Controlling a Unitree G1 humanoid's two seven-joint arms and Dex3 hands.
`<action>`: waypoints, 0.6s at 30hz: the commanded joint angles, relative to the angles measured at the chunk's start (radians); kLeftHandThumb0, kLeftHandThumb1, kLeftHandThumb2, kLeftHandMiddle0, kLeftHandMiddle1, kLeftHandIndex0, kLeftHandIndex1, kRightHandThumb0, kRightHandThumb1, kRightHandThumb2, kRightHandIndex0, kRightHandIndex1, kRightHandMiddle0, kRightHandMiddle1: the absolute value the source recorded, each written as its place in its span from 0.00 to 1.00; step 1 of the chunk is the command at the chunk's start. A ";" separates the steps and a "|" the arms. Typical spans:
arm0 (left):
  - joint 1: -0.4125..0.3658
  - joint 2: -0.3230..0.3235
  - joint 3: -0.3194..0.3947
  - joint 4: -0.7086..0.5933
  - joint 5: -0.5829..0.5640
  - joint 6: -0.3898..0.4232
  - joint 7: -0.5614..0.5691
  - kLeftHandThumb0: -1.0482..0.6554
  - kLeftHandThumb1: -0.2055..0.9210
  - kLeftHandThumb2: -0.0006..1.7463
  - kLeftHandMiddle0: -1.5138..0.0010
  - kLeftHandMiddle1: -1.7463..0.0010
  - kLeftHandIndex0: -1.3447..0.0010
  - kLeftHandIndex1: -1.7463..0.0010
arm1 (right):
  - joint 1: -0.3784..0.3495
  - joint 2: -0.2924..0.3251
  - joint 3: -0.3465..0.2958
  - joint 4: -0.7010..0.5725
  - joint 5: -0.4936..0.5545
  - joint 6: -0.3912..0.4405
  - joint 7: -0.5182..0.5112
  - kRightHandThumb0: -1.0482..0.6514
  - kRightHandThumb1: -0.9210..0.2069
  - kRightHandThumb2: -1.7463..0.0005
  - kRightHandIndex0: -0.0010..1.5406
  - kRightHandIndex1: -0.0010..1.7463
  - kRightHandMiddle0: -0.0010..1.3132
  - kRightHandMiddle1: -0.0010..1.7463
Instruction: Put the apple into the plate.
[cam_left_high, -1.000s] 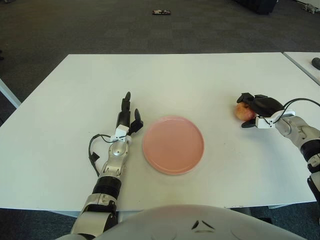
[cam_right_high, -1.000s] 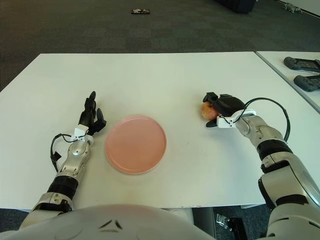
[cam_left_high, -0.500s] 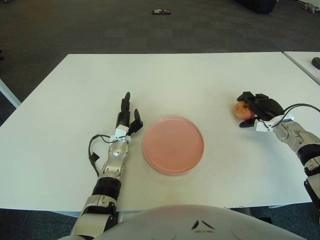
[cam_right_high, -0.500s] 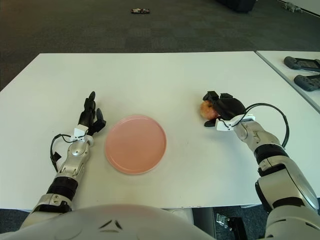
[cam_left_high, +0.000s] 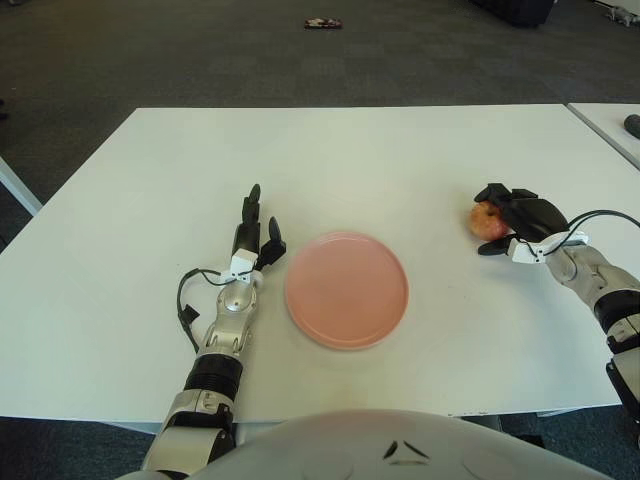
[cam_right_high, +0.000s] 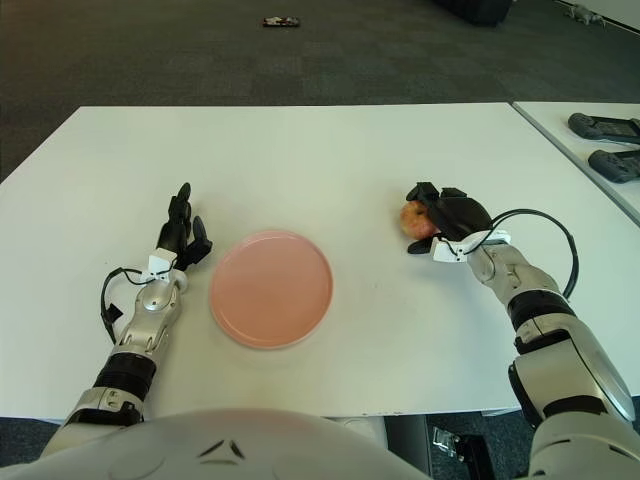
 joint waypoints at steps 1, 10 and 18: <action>0.026 0.002 0.009 0.019 0.002 0.035 0.005 0.14 1.00 0.56 0.93 0.99 1.00 0.84 | 0.031 0.017 -0.004 -0.002 0.011 -0.007 0.028 0.26 0.05 0.95 0.72 1.00 0.64 1.00; 0.028 0.002 0.010 0.014 -0.008 0.032 -0.004 0.14 1.00 0.56 0.93 0.99 1.00 0.83 | 0.048 0.028 -0.031 -0.012 0.034 -0.020 -0.009 0.36 0.21 0.75 0.73 1.00 0.63 1.00; 0.031 0.001 0.009 0.006 -0.003 0.038 0.003 0.14 1.00 0.57 0.93 0.99 1.00 0.83 | 0.062 0.049 -0.065 0.000 0.057 -0.069 -0.078 0.52 0.51 0.34 0.82 1.00 0.76 1.00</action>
